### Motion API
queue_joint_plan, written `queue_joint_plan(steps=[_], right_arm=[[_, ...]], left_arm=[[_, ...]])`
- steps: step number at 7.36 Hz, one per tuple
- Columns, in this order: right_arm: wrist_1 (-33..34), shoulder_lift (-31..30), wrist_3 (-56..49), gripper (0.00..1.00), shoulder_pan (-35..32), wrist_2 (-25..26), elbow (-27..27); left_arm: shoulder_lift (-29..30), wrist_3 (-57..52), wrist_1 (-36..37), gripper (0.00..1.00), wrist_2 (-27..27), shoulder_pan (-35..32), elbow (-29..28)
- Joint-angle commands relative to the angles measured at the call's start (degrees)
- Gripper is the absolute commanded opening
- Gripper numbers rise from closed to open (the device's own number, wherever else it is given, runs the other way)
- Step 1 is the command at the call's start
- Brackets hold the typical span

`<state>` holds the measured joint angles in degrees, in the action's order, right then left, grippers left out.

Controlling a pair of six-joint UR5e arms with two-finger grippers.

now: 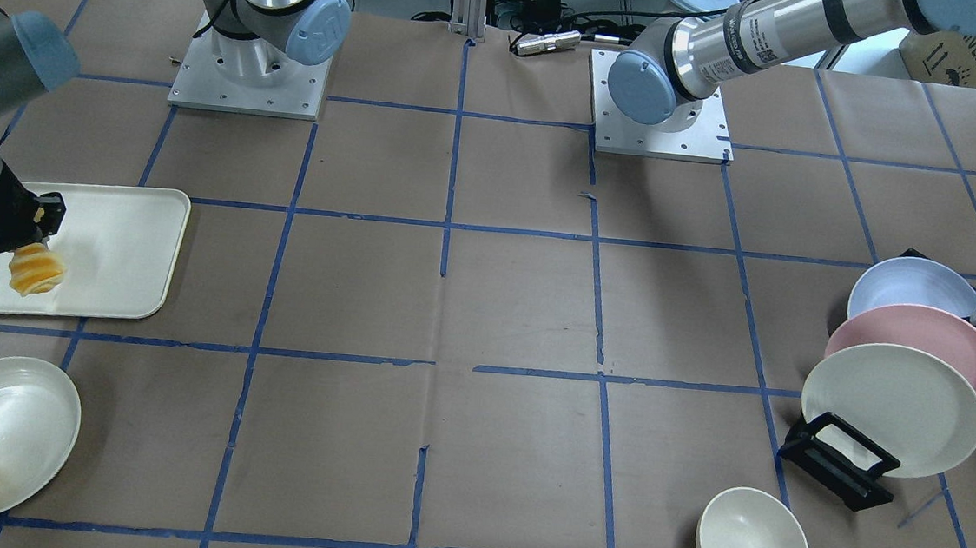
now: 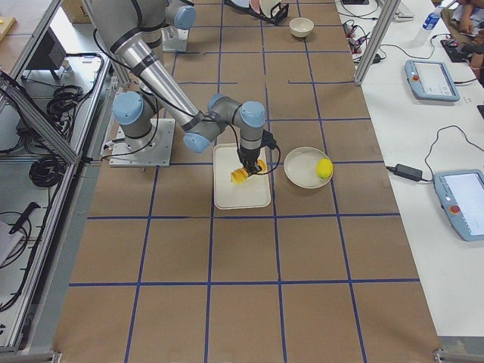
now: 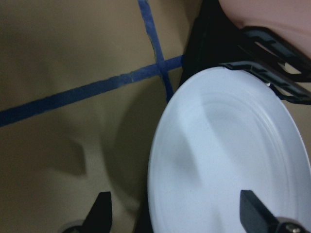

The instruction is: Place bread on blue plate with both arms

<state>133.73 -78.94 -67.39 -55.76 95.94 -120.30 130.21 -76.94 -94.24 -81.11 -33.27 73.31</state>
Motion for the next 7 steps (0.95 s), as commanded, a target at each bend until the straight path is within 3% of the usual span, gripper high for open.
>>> queue_joint_plan(steps=[1, 2, 4, 5, 7], right_arm=[[-10.47, -1.12, 0.68, 0.07, 0.04, -0.31, 5.15], [-13.64, -3.39, 5.73, 0.07, -0.22, -0.14, 4.82], [-27.32, -14.51, 21.44, 0.08, -6.42, 0.03, 5.6], [-34.7, -19.27, 31.52, 0.07, -11.6, -0.14, 6.65], [-47.01, -22.91, 44.9, 0.08, -21.71, -0.75, 12.6]], left_arm=[[0.13, -0.41, -0.16, 0.41, -0.37, -0.04, -0.27], [0.13, -0.32, -0.07, 0.24, -0.28, -0.04, -0.36], [0.04, -0.4, -0.42, 0.11, 0.16, -0.83, -0.89], [-0.31, -0.49, -0.42, 0.09, 0.16, -0.74, -0.89], [-3.02, -0.93, -1.55, 0.07, 0.16, -0.92, -3.42]])
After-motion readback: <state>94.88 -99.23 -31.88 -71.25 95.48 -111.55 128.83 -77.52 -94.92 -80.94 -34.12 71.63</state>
